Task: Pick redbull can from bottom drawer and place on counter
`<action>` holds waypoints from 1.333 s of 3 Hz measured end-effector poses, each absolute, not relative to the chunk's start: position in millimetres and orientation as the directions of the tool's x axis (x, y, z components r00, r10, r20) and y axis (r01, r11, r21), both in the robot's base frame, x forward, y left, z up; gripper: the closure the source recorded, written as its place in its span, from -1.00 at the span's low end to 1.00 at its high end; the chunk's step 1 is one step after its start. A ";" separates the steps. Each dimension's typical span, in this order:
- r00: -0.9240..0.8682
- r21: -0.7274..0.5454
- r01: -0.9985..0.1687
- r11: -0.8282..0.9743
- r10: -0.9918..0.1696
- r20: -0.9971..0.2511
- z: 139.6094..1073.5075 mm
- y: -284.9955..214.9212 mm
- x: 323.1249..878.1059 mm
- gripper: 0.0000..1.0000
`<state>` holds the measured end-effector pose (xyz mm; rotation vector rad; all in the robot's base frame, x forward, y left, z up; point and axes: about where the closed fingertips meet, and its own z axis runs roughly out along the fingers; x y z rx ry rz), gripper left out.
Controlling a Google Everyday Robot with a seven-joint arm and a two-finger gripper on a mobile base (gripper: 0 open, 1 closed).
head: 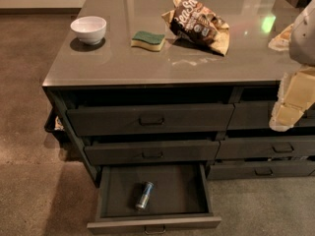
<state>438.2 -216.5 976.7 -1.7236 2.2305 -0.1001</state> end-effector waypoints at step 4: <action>-0.524 -0.117 -0.823 0.556 -0.822 -0.225 856.4 -181.1 419.9 -1.00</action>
Offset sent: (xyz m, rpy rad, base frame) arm -0.0024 0.0194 -0.0649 0.0313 0.1026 -0.1584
